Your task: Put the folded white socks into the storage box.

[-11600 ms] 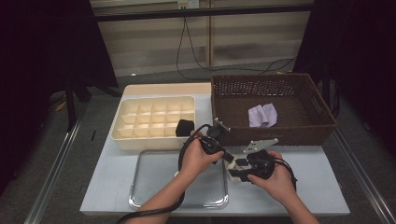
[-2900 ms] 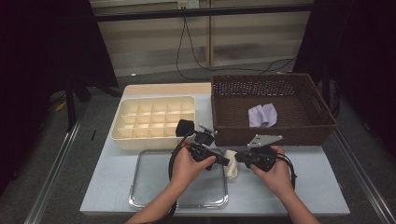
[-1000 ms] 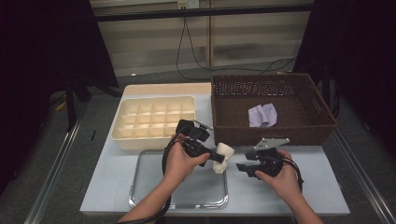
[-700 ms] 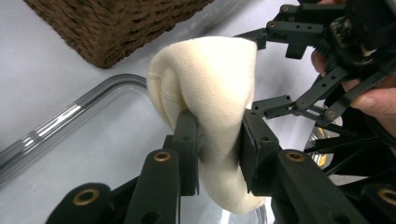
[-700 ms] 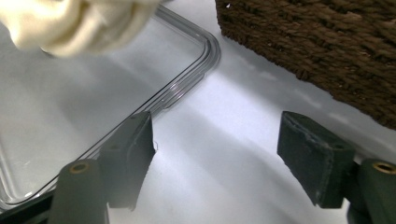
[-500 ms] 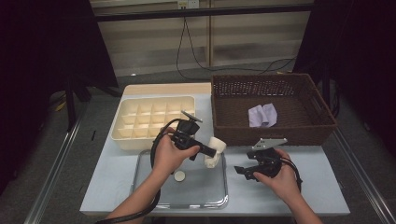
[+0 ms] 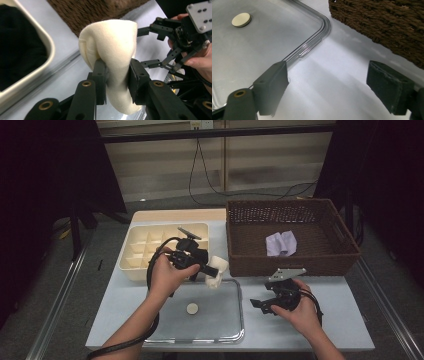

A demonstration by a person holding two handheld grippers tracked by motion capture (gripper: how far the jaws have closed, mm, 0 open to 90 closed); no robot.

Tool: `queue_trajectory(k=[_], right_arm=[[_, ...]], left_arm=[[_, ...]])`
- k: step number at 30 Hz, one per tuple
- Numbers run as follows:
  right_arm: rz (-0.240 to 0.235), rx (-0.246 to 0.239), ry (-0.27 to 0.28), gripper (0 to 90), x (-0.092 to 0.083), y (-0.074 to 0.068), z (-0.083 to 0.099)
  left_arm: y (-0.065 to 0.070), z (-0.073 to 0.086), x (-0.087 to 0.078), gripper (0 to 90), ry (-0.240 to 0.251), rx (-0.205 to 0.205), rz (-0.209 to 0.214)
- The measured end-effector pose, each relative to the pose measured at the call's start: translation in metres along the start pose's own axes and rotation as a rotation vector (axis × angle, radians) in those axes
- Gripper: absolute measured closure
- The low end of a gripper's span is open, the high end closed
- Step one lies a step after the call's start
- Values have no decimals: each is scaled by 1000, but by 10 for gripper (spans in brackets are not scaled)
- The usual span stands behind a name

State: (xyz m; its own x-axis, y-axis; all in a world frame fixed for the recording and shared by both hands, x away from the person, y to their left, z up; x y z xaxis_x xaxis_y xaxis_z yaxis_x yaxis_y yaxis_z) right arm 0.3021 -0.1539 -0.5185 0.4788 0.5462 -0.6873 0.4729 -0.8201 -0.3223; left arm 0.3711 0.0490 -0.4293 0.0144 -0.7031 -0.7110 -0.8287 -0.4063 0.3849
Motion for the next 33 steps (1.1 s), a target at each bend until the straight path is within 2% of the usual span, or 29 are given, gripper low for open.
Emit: queue_trajectory(k=[2, 3, 4, 6, 7, 11, 12, 14, 16, 23, 33], right_arm=[[2, 1, 3, 156, 0, 0, 0], [0, -1, 2, 153, 0, 0, 0], [1, 0, 3, 150, 0, 0, -1], [-2, 0, 4, 142, -1, 0, -1], [-5, -1, 6, 138, -1, -1, -1], [-9, -4, 10, 126, -1, -1, -2], [-10, -4, 9, 121, -1, -1, -2], [-14, -5, 9, 117, -1, -2, -2], [-15, -10, 5, 109, -1, -2, -1], [-29, -7, 9, 91, -1, -2, -1], [-47, -11, 13, 80, -2, -3, -2]], left_arm=[[-4, -1, -4, 703, 9, -9, 1], [-9, -1, -8, 703, 3, -9, -12], [-9, -2, -9, 703, 22, -32, -9], [-16, -1, -14, 702, 3, -18, -25], [-17, -2, -16, 702, 18, -39, -30], [-25, -3, -23, 702, 17, -44, -45], [-27, -5, -26, 702, 27, -59, -45], [-31, -4, -29, 702, 18, -54, -58], [-34, -6, -31, 701, 32, -72, -66], [-46, -4, -40, 701, 14, -81, -81], [-63, -3, -51, 701, 35, -113, -121]])
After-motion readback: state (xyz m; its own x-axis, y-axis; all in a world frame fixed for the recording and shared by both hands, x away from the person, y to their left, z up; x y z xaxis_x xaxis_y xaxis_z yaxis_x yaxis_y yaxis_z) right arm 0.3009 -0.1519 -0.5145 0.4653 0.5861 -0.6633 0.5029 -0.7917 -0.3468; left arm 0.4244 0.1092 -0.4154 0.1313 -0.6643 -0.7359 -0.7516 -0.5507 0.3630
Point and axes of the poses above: each handheld gripper's, and its own axes: x roughly forward along the jaws, z roughly out of its underside, y roughly to its right, the point moved 8 cm from there along x, roughly forward along the jaws, and after that the axes turned 14 degrees about x, right-handed, at the moved point
